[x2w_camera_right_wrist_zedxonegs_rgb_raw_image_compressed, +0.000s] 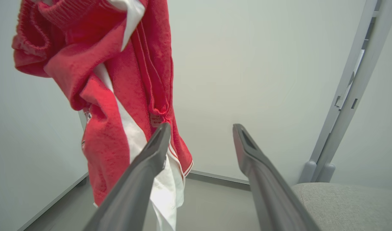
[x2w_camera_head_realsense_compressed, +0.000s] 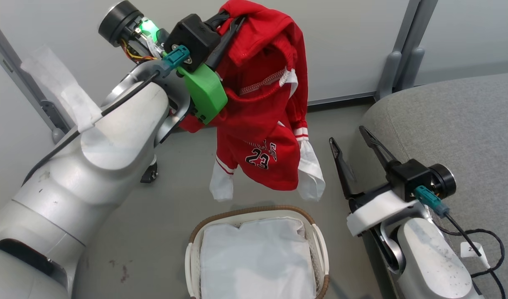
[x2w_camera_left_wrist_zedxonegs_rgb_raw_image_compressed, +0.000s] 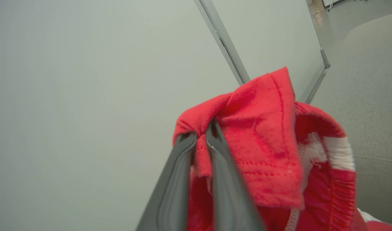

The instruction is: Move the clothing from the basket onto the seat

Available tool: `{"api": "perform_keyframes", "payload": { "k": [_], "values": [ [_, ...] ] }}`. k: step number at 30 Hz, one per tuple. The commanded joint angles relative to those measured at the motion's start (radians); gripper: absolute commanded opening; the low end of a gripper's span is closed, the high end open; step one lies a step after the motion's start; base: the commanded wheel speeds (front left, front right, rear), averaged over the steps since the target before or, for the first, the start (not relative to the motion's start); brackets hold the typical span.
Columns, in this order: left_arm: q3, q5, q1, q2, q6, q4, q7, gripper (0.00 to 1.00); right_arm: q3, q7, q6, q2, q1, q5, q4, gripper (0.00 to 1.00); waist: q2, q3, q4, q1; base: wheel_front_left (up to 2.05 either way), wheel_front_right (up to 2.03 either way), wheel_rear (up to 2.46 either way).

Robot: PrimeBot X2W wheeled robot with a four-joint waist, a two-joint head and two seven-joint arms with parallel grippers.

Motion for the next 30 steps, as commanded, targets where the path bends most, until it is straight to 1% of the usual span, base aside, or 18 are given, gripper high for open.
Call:
{"api": "perform_keyframes", "payload": {
  "k": [1, 11, 16, 23, 27, 28, 29, 30],
  "values": [
    [-0.004, -0.01, -0.02, -0.005, 0.002, -0.001, -0.007, 0.0, 0.014, 0.0, -0.001, -0.004, -0.021, -0.002, 0.014, 1.0, 0.0, -0.001, 0.003, 0.0001, 0.0, 0.0, 0.0],
    [-0.052, -0.023, -0.03, -0.03, 0.002, -0.031, -0.025, 0.0, 0.115, 0.0, -0.001, -0.004, -0.157, -0.028, 0.186, 1.0, 0.0, -0.008, 0.027, 0.0001, 0.0, 0.0, 0.0],
    [-0.071, -0.027, -0.033, -0.042, 0.002, -0.05, -0.034, 0.0, 0.132, 0.0, -0.001, -0.004, -0.216, -0.037, 0.268, 1.0, 0.0, -0.01, 0.039, 0.0001, 0.0, 0.0, 0.0],
    [-0.097, -0.034, -0.027, -0.055, 0.002, -0.063, -0.043, 0.0, 0.159, 0.0, -0.001, -0.004, -0.282, -0.042, 0.331, 1.0, 0.0, -0.013, 0.052, 0.0001, 0.0, 0.0, 0.0],
    [-0.11, -0.046, -0.014, -0.063, 0.002, -0.065, -0.047, 0.0, 0.185, 0.0, -0.001, -0.004, -0.302, -0.027, 0.358, 1.0, 0.0, -0.017, 0.058, 0.0001, 0.0, 0.0, 0.0],
    [-0.113, -0.049, -0.009, -0.064, 0.002, -0.065, -0.048, 0.0, 0.192, 0.0, -0.001, -0.004, -0.307, -0.023, 0.366, 0.97, 0.0, -0.018, 0.059, 0.0001, 0.0, 0.0, 0.0],
    [-0.116, -0.056, -0.004, -0.064, 0.002, -0.065, -0.05, 0.0, 0.199, 0.0, -0.001, -0.004, -0.313, -0.017, 0.375, 0.62, 0.0, -0.019, 0.06, 0.0001, 0.0, 0.0, 0.0],
    [-0.117, -0.058, -0.001, -0.064, 0.002, -0.064, -0.052, 0.0, 0.205, 0.0, -0.001, -0.004, -0.317, -0.013, 0.381, 0.42, 0.0, -0.02, 0.062, 0.0001, 0.0, 0.0, 0.0]
  ]
}}
